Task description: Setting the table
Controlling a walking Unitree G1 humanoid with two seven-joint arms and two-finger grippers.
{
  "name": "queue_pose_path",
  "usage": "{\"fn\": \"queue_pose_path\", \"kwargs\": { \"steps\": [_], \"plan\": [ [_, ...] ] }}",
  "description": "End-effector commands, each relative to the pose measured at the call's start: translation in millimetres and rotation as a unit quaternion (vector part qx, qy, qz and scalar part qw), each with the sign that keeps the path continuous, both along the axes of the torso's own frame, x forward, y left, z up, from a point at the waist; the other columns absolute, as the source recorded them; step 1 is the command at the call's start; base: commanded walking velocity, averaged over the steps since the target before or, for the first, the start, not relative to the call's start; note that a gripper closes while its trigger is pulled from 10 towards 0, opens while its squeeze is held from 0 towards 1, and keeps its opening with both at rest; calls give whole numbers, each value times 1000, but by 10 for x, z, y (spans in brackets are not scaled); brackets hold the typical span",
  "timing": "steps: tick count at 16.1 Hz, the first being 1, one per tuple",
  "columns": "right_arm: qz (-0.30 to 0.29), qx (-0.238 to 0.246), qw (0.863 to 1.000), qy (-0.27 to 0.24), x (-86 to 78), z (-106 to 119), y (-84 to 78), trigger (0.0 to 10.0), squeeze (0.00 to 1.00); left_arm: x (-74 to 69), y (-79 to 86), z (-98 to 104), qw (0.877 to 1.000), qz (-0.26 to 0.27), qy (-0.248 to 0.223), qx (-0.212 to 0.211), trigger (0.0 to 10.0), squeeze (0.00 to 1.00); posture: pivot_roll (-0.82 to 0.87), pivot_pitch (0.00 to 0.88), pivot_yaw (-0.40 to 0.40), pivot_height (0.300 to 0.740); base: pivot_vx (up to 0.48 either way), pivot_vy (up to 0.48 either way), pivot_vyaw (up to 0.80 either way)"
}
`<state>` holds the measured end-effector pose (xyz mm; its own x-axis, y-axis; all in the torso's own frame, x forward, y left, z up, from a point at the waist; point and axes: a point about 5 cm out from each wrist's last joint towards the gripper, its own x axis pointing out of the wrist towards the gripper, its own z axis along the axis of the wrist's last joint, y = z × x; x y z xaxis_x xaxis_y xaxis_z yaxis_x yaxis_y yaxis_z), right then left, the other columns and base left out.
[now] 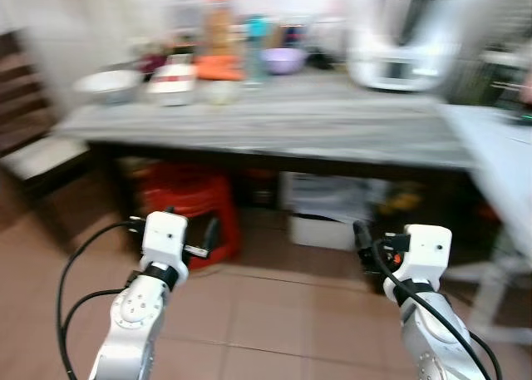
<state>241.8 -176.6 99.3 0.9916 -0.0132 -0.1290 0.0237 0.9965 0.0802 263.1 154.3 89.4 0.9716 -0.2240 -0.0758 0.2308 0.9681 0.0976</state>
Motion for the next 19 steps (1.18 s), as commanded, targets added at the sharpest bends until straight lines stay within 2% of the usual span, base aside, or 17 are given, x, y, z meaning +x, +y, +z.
{"fn": "queue_pose_path", "kwargs": {
  "steps": [1, 6, 7, 12, 13, 19],
  "plan": [
    [-2, 2, 1000, -6, 18, 44, -1, 10000, 0, 9, 6, 34, 1000, 0, -5, 9, 10000, 0, -18, 0, 0, 740, 0, 0, 0],
    [-7, 2, 1000, -7, 21, 42, -12, 10000, 0, 37, -38, 128, 999, -26, -29, 12, 10000, 0, -20, 0, 3, 740, 0, 0, 0],
    [-8, 2, 1000, -8, 27, 44, -9, 10000, 0, 38, -41, 144, 999, -35, -28, -2, 10000, 0, -20, 0, 9, 740, 0, -289, 0],
    [-12, 6, 1000, -10, 34, 30, 4, 10000, 0, 54, -20, 157, 999, -36, -31, 6, 10000, 0, -12, 0, 20, 740, 103, -374, 0],
    [-12, 6, 1000, -10, 37, 28, 7, 10000, 0, 57, -24, 167, 999, -35, -31, -7, 10000, 0, -12, 0, 20, 740, 0, 0, 0],
    [-2, 4, 1000, -14, 88, 41, 41, 10000, 0, 43, -35, 143, 999, -37, -29, -5, 10000, 0, -5, 0, 15, 740, 0, 0, 0]
  ]
}}
